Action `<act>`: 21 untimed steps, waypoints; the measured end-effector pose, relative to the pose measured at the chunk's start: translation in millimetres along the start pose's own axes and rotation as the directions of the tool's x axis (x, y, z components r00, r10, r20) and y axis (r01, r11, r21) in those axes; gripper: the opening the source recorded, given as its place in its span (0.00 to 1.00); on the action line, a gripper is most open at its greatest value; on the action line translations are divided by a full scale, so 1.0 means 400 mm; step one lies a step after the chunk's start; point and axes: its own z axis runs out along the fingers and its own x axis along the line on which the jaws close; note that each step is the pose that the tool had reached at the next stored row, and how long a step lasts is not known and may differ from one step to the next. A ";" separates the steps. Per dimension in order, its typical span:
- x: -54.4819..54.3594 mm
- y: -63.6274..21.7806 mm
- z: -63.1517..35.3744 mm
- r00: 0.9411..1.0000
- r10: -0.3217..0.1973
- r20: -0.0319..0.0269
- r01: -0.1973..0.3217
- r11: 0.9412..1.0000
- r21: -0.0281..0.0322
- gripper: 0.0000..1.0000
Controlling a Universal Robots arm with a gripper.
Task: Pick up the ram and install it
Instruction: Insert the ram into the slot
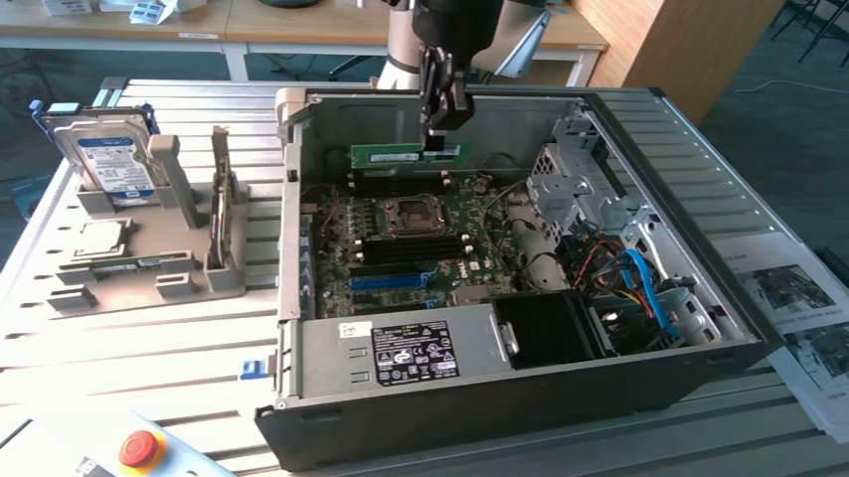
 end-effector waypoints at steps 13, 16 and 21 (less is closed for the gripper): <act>0.001 -0.002 0.059 1.000 0.002 0.000 -0.002 1.000 0.000 0.12; 0.001 -0.002 0.073 1.000 0.002 0.000 -0.002 1.000 0.000 0.12; 0.001 -0.002 0.094 1.000 0.003 0.000 -0.003 1.000 0.000 0.12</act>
